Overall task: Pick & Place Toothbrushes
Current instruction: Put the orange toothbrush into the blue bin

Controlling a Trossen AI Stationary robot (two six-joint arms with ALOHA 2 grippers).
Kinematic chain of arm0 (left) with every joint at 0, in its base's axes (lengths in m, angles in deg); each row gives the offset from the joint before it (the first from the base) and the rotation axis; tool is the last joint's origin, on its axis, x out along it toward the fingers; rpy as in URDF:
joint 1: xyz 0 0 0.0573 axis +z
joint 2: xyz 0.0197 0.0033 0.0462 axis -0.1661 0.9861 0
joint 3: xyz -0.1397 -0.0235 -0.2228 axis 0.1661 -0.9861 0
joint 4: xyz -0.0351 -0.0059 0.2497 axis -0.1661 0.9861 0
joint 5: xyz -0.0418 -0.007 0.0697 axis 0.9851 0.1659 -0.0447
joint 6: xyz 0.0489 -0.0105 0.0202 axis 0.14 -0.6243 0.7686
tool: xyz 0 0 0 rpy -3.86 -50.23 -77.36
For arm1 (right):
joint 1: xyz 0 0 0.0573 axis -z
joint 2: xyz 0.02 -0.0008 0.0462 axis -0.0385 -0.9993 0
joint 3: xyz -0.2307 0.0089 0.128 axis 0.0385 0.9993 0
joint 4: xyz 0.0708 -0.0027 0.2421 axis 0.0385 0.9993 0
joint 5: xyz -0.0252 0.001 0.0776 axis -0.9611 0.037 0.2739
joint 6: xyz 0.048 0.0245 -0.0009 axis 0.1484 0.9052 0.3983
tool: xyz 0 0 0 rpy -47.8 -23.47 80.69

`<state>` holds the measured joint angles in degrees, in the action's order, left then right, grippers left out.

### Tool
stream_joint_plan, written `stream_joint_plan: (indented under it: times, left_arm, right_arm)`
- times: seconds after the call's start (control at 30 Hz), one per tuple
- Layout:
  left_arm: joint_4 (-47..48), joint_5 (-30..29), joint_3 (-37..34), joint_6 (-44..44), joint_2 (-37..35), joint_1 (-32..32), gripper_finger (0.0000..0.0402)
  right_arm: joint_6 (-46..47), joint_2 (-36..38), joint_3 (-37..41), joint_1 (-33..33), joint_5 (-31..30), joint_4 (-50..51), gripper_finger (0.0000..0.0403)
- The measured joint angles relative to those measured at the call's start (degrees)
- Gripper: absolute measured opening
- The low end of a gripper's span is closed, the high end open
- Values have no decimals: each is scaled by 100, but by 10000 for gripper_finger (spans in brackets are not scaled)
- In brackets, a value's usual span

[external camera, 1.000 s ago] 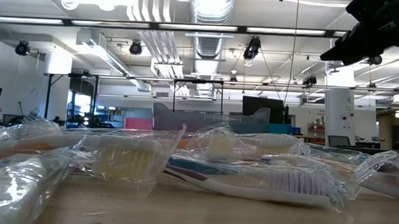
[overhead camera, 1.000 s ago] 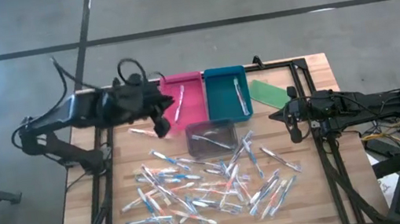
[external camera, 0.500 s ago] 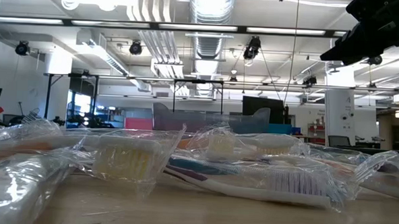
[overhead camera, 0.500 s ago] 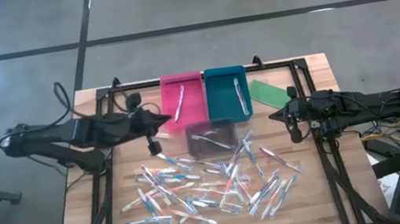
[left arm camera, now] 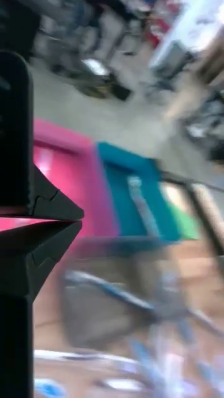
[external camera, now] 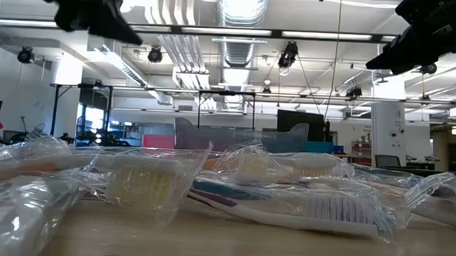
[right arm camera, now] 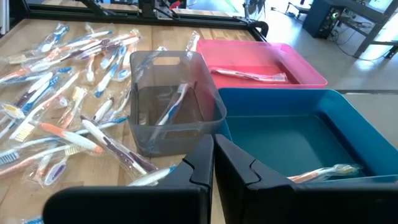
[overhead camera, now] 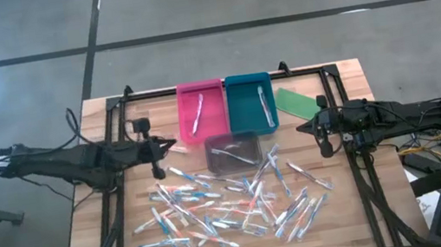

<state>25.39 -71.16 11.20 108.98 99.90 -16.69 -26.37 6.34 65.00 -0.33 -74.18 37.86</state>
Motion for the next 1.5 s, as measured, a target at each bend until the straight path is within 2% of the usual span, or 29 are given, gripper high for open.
stream_joint_plan:
  times: [0.1, 0.23, 0.37, 0.5, 0.6, 0.77, 0.9, 1.23, 1.5]
  left_arm:
    - [952, -189, 301, -389, 152, 306, 16]
    - [2136, -158, 801, -353, 442, 829, 25]
    - [2806, 12, 1175, -312, 774, 1491, 50]
    - [3075, 761, 1367, -171, 1179, 2343, 84]
    - [3080, 1322, 1369, 300, 1494, 2988, 105]
    - [3082, 1451, 1255, 1158, 2059, 3651, 116]
    - [3085, 1486, 1172, 1257, 2506, 3856, 117]
    - [3086, 1721, 1036, 1494, 3527, 3853, 117]
    - [3085, 2152, 1036, 1552, 4077, 3853, 111]
  right_arm:
    - [0, -1, -1, 1, 0, 1, 8]
    - [0, -1, -1, 1, 0, 1, 8]
    - [0, -1, -2, 0, 0, 1, 8]
    - [0, 0, -1, 2, 0, 2, 8]
    - [0, 0, 0, 0, 0, 2, 8]
    - [0, 0, -2, 0, -2, 2, 8]
    - [0, 0, -1, 1, 0, 1, 8]
    - [0, -1, -1, 0, 0, 2, 8]
    - [0, -1, -2, 2, 0, 1, 8]
